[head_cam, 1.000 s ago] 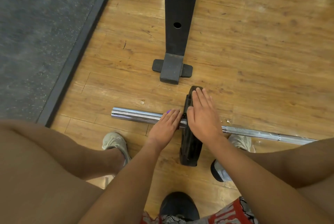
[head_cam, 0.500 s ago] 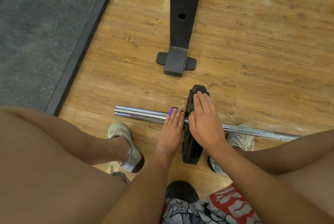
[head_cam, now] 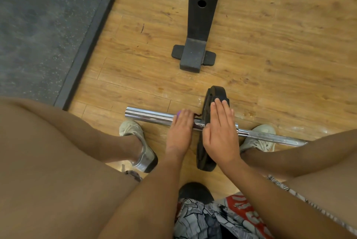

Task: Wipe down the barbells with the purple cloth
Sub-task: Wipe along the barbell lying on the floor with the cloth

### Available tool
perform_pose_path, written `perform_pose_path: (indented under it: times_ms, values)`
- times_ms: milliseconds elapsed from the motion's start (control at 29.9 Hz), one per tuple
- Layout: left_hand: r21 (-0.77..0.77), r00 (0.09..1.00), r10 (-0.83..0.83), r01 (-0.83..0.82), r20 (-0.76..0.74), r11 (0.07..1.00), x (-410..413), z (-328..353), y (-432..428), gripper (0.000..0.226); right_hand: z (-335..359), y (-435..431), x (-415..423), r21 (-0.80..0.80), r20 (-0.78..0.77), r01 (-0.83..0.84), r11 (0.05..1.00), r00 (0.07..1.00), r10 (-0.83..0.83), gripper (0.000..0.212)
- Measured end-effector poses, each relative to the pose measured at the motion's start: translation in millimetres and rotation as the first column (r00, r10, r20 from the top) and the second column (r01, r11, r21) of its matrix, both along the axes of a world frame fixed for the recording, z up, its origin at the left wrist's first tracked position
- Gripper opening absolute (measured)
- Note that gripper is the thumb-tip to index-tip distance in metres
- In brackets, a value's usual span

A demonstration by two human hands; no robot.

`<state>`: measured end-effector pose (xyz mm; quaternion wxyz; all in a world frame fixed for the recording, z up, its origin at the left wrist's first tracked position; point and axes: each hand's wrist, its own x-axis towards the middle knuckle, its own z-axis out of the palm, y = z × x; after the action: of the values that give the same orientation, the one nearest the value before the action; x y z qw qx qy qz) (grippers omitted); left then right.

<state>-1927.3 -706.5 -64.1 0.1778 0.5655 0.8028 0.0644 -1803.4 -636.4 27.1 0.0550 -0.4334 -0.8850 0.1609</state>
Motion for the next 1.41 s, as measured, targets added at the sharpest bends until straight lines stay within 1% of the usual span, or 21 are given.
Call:
perform_pose_path:
  times_ms: [67,134,201,268,301,335,468,569,669,836,937,1004,1104,1204,1305,1338,1405]
  values:
    - [0.012,0.991,0.133,-0.133,-0.002,0.991,-17.0,-2.9,-3.8,0.059,-1.8,4.0,-1.1,0.004,-0.004,-0.002,1.000,1.000,0.002,0.062]
    - [0.028,0.988,0.156,-0.156,0.005,0.987,-22.7,-3.9,-4.7,0.056,-1.4,8.8,-3.7,0.009,-0.007,0.007,1.000,1.000,-0.007,0.062]
    - [0.046,0.994,0.103,-0.104,0.032,0.993,-15.1,-3.8,-2.8,0.058,-1.1,13.8,-6.6,0.011,-0.016,0.022,1.000,1.000,-0.022,0.062]
    - [0.040,1.000,-0.003,0.002,0.029,0.999,-5.5,-3.9,-4.5,0.062,-1.1,18.6,-8.8,0.007,-0.028,0.025,1.000,0.999,-0.024,0.062]
    - [0.038,1.000,-0.027,0.026,0.014,0.999,-5.5,-4.2,-5.7,0.063,-1.1,21.0,-9.7,0.008,-0.033,0.026,1.000,0.999,-0.026,0.062]
    - [0.043,1.000,-0.014,0.013,0.002,0.999,-10.9,-4.8,-6.3,0.064,-1.0,23.1,-11.0,0.011,-0.036,0.026,1.000,0.999,-0.026,0.062]
    - [0.035,0.986,0.166,-0.166,0.005,0.985,-47.0,-9.9,-4.9,0.054,-0.4,28.4,-14.9,0.007,-0.026,0.034,0.999,0.999,-0.033,0.065]
    - [0.010,0.980,0.200,-0.200,-0.024,0.980,-49.7,-11.6,-0.4,0.057,-0.1,33.9,-17.5,-0.006,-0.033,0.042,0.999,0.999,-0.042,0.067]
    - [0.005,0.981,0.190,-0.190,-0.040,0.982,-54.9,-12.7,-2.6,0.058,-1.1,38.4,-20.1,-0.007,-0.038,0.051,0.999,0.998,-0.051,0.067]
    - [-0.023,0.932,0.362,-0.363,-0.034,0.932,-98.8,-12.5,-11.8,0.052,-2.6,35.8,-19.4,0.007,-0.023,0.048,0.999,0.999,-0.048,0.066]
    - [-0.032,0.909,0.417,-0.416,0.023,0.909,-92.0,-8.9,-13.8,0.051,-2.8,28.6,-16.5,0.020,-0.041,0.049,0.999,0.998,-0.048,0.063]
    - [-0.055,0.908,0.418,-0.416,0.030,0.908,-90.5,-7.9,-17.9,0.050,-3.8,21.6,-13.0,0.036,-0.062,0.051,0.998,0.997,-0.049,0.060]
    - [-0.049,0.894,0.448,-0.448,-0.025,0.893,-112.0,-9.1,-26.4,0.049,-5.9,11.1,-8.1,0.055,-0.061,0.039,0.998,0.998,-0.035,0.058]
    - [-0.059,0.839,0.540,-0.544,-0.063,0.837,-135.9,-10.2,-34.5,0.045,-7.7,3.4,-7.6,0.073,-0.052,0.034,0.997,0.998,-0.030,0.058]
    - [-0.046,0.818,0.568,-0.573,-0.091,0.818,-119.6,-9.2,-31.1,0.048,-8.6,0.5,-7.3,0.082,-0.069,0.039,0.996,0.997,-0.033,0.058]
    - [-0.041,0.830,0.551,-0.556,-0.090,0.830,-105.5,-9.2,-27.2,0.049,-8.4,1.1,-7.7,0.081,-0.071,0.039,0.996,0.997,-0.034,0.058]
    - [-0.039,0.871,0.490,-0.491,-0.037,0.870,-78.6,-9.3,-22.9,0.051,-7.7,2.5,-8.4,0.066,-0.062,0.037,0.997,0.998,-0.033,0.059]
